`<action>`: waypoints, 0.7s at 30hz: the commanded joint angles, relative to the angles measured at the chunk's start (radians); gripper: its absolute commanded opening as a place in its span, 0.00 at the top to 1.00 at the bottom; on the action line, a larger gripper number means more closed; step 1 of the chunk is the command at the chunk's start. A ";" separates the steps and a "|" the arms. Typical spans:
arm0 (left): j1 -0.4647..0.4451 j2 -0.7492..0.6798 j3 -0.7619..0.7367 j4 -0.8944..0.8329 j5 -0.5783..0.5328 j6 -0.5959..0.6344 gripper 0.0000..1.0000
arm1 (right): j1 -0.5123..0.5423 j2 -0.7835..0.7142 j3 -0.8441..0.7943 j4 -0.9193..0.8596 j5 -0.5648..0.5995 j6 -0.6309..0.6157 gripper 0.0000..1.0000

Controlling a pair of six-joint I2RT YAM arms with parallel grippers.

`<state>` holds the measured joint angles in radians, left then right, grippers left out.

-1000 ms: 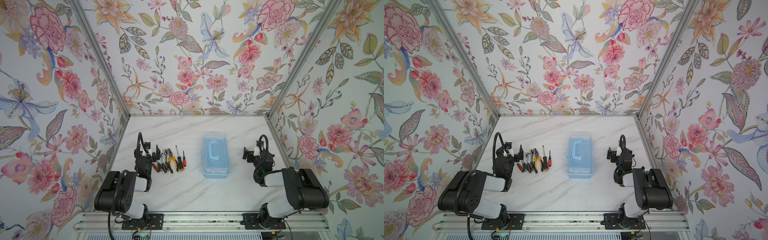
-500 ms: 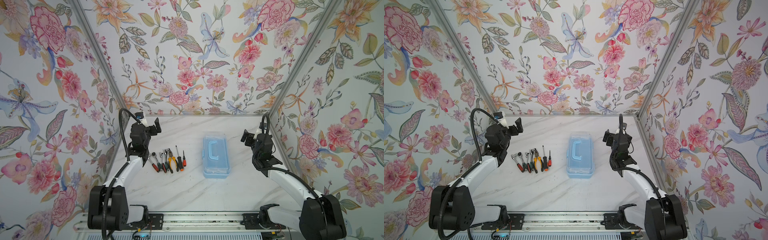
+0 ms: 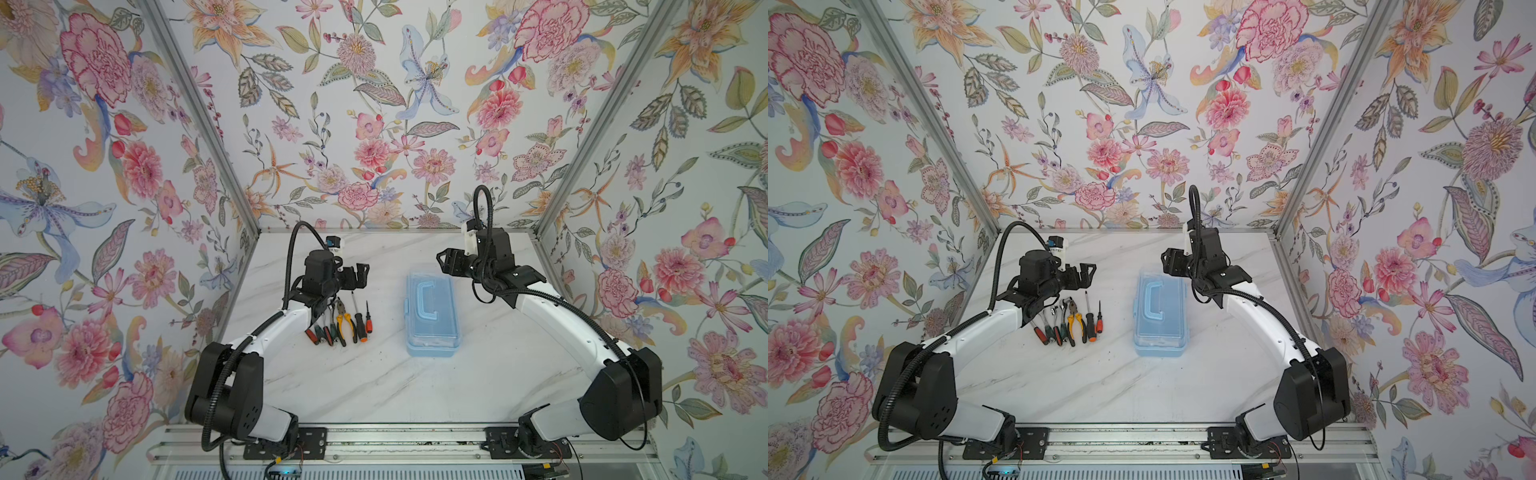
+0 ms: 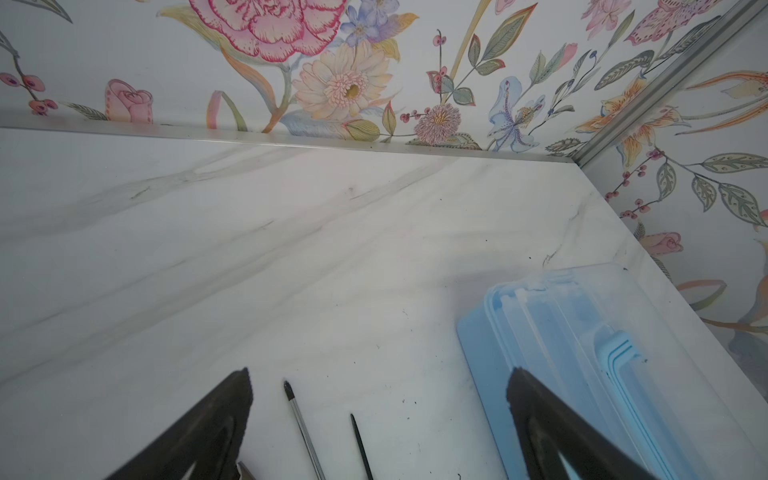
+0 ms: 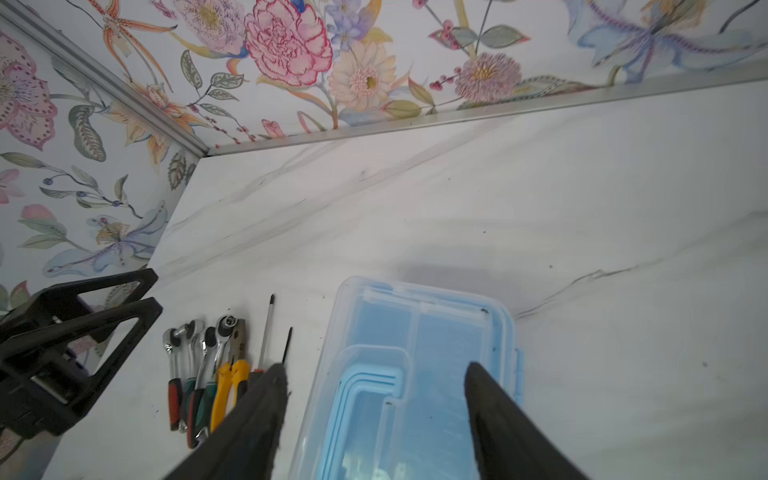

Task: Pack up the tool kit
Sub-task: 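Move the left gripper to the box latch while the right reaches the lid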

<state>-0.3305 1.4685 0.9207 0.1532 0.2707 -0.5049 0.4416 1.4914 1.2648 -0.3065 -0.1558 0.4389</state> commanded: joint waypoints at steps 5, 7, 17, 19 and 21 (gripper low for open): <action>-0.097 0.044 -0.079 0.093 0.114 -0.110 0.02 | 0.062 0.045 0.028 -0.141 -0.216 0.110 0.42; -0.115 0.061 -0.107 0.135 0.132 -0.133 0.03 | 0.075 0.054 0.014 -0.147 -0.237 0.128 0.43; -0.178 0.178 -0.141 0.285 0.173 -0.197 0.06 | 0.129 0.101 -0.029 -0.182 -0.201 0.191 0.47; -0.203 0.191 -0.127 0.271 0.156 -0.188 0.07 | 0.130 0.102 -0.030 -0.197 -0.191 0.202 0.48; -0.223 0.200 -0.123 0.270 0.143 -0.181 0.06 | 0.130 0.099 -0.030 -0.217 -0.175 0.211 0.49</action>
<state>-0.5232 1.6539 0.7792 0.3904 0.4141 -0.6743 0.5682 1.5879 1.2430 -0.4812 -0.3546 0.6117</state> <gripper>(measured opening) 0.936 0.512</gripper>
